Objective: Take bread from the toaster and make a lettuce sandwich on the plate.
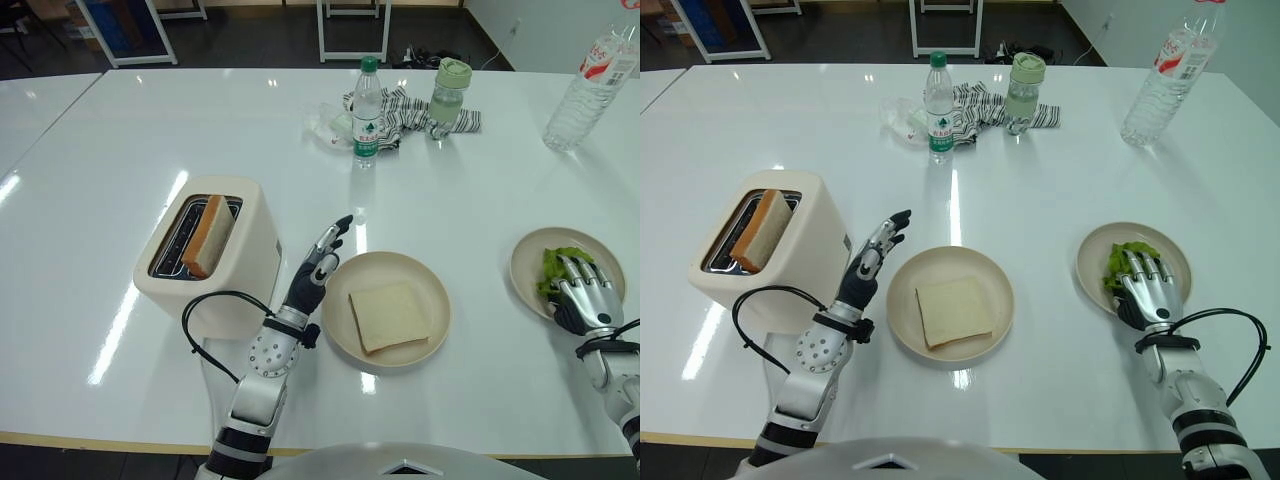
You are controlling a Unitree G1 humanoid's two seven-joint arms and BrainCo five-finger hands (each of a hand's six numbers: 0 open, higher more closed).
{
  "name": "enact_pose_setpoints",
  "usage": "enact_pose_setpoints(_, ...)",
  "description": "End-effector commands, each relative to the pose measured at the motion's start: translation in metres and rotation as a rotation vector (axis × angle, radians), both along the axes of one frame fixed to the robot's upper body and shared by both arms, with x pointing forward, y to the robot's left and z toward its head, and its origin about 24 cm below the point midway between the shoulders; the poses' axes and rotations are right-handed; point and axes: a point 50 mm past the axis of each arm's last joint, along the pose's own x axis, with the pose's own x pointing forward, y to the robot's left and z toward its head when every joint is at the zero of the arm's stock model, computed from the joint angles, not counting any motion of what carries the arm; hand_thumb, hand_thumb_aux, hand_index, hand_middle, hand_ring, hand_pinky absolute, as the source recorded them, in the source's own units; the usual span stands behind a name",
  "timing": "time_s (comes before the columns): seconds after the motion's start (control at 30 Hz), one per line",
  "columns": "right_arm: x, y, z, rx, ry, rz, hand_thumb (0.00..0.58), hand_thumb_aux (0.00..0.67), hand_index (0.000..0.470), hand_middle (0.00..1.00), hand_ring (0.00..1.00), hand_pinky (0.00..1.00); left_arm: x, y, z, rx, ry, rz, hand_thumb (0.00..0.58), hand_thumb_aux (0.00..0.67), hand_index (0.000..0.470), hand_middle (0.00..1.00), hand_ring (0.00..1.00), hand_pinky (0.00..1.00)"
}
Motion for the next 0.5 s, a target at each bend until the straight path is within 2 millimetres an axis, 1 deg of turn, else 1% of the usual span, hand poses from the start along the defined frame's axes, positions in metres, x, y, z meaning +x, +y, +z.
enact_pose_setpoints(0.03,-0.006,-0.002,-0.008,0.011,0.068,-0.007,0.58,0.67,0.47,0.0,0.0,0.0,0.0,0.0,-0.004,0.015,0.021,0.001,0.0,0.0,0.0,0.0,0.0,0.0)
enact_pose_setpoints(0.17,-0.007,-0.003,-0.003,0.025,0.037,-0.01,0.58,0.67,0.47,0.0,0.0,0.0,0.0,0.001,-0.004,0.023,0.019,0.003,0.0,0.0,0.0,0.0,0.0,0.0)
enact_pose_setpoints(0.27,-0.007,0.001,0.013,0.045,-0.05,0.01,0.58,0.67,0.47,0.0,0.0,0.0,0.0,0.001,-0.005,0.027,0.019,0.002,0.0,0.0,0.0,0.0,0.0,0.0)
enact_pose_setpoints(0.37,-0.005,0.018,0.041,0.08,-0.182,0.078,0.58,0.67,0.47,0.0,0.0,0.0,0.001,0.001,-0.006,0.03,0.02,0.004,0.0,0.0,0.0,0.0,0.0,0.0)
enact_pose_setpoints(0.5,-0.006,0.061,0.091,0.116,-0.368,0.226,0.58,0.67,0.47,0.0,0.0,0.0,0.002,0.001,-0.006,0.032,0.019,0.004,0.0,0.0,0.0,0.0,0.0,0.0)
